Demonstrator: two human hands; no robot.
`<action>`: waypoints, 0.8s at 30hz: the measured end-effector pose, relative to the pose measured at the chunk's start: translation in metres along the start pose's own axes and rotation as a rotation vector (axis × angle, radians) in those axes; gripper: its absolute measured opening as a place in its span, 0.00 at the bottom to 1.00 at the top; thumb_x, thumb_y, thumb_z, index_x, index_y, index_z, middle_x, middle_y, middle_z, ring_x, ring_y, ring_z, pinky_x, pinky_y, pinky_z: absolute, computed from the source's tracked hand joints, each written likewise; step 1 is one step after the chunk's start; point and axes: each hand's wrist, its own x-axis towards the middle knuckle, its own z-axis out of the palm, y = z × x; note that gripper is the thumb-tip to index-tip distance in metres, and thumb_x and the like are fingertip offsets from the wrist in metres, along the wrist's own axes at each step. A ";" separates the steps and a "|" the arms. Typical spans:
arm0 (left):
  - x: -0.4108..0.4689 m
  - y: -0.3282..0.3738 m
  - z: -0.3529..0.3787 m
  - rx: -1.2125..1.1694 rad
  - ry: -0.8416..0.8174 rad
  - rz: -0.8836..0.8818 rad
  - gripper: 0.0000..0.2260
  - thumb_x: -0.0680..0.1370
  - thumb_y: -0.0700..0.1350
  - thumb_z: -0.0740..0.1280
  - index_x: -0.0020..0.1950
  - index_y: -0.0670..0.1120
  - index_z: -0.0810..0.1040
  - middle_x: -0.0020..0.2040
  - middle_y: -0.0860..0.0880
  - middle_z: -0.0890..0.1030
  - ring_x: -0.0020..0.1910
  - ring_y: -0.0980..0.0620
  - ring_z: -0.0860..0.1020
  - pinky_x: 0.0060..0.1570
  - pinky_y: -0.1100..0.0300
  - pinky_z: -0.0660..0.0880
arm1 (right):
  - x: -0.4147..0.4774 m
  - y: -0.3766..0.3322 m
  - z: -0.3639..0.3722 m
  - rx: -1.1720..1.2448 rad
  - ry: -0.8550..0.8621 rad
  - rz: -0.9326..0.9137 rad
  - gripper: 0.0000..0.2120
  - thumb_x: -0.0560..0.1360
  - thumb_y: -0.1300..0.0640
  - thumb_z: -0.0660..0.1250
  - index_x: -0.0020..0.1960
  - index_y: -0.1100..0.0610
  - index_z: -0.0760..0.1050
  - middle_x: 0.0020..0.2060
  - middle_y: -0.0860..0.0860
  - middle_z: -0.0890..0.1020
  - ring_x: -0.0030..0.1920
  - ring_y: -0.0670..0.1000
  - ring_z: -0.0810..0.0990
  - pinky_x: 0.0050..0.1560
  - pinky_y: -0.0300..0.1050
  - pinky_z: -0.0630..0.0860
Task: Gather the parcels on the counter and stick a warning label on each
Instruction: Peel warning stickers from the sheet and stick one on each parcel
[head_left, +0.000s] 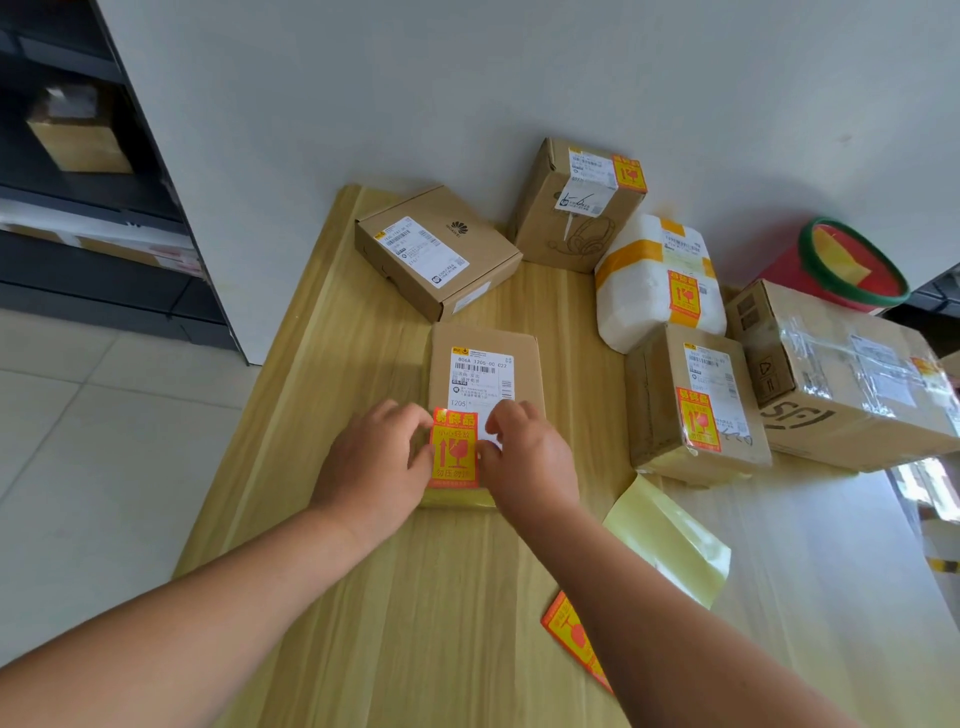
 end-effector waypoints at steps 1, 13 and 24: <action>0.002 0.003 0.000 0.036 0.030 0.111 0.07 0.71 0.40 0.71 0.48 0.45 0.80 0.42 0.49 0.77 0.44 0.45 0.75 0.42 0.54 0.72 | -0.002 0.003 0.000 -0.011 0.021 -0.095 0.06 0.75 0.59 0.65 0.50 0.59 0.75 0.46 0.53 0.77 0.46 0.56 0.76 0.43 0.50 0.73; 0.008 -0.008 0.012 0.483 -0.204 0.326 0.21 0.72 0.50 0.72 0.63 0.43 0.78 0.66 0.48 0.76 0.64 0.42 0.74 0.61 0.45 0.69 | -0.010 0.034 0.022 -0.209 -0.109 -0.356 0.26 0.80 0.42 0.53 0.76 0.51 0.59 0.75 0.46 0.59 0.76 0.52 0.51 0.72 0.41 0.40; 0.006 -0.020 0.023 0.580 -0.327 0.284 0.29 0.80 0.61 0.45 0.78 0.50 0.44 0.78 0.54 0.41 0.77 0.50 0.42 0.72 0.50 0.43 | -0.007 0.040 0.025 -0.258 -0.144 -0.375 0.30 0.79 0.38 0.49 0.77 0.49 0.50 0.77 0.46 0.51 0.77 0.50 0.43 0.72 0.43 0.34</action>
